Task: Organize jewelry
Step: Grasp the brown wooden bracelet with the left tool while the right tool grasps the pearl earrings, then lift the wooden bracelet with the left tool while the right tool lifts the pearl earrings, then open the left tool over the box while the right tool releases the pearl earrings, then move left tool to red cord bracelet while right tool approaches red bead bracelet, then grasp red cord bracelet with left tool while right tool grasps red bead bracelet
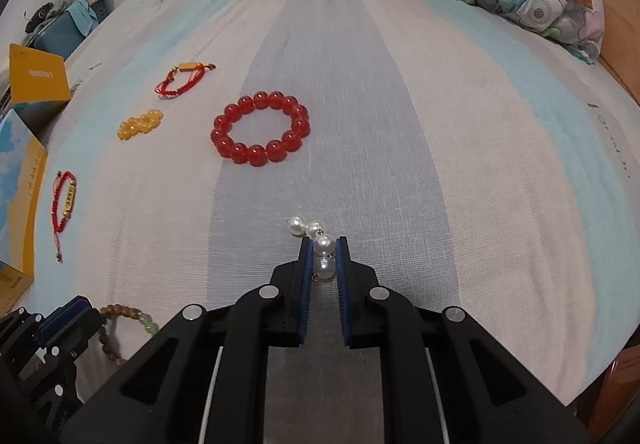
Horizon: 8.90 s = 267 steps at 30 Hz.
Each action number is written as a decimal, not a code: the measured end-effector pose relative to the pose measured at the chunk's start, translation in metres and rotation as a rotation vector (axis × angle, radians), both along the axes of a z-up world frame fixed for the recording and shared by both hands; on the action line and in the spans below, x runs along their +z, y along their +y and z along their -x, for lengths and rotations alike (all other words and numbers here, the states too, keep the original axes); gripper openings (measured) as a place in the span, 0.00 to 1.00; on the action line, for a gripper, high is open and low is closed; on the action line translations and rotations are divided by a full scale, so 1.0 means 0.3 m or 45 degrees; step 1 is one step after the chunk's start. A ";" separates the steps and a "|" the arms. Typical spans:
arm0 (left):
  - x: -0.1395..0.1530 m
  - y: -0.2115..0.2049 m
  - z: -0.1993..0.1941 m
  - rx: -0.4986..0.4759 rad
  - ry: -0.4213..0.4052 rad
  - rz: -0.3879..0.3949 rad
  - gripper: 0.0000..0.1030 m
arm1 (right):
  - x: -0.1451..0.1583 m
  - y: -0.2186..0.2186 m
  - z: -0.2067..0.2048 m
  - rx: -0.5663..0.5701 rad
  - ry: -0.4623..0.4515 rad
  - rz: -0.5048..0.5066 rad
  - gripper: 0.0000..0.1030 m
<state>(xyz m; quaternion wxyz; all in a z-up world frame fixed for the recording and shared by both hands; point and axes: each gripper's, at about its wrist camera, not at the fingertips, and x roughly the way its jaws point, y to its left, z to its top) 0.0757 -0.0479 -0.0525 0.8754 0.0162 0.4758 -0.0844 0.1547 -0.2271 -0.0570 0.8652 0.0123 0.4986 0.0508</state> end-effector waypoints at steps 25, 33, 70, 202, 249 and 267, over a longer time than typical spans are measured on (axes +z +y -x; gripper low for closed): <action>-0.078 -0.003 0.011 -0.006 0.029 -0.024 0.30 | -0.053 0.009 0.012 -0.001 0.056 -0.064 0.11; -0.071 -0.006 0.027 -0.035 0.017 0.005 0.29 | -0.061 0.042 0.021 0.010 0.033 0.020 0.11; 0.054 -0.002 0.047 -0.048 -0.047 -0.020 0.07 | 0.072 0.049 0.064 0.010 -0.048 0.019 0.11; 0.489 0.690 0.221 0.543 -0.339 -0.017 0.94 | 0.521 0.704 0.202 0.355 -0.429 -0.016 0.92; -0.084 0.332 -0.332 0.369 0.033 -0.109 0.94 | -0.068 0.190 -0.326 0.149 0.036 0.057 0.92; -0.088 0.330 -0.300 0.288 -0.017 -0.125 0.94 | -0.087 0.178 -0.314 0.187 0.004 0.006 0.94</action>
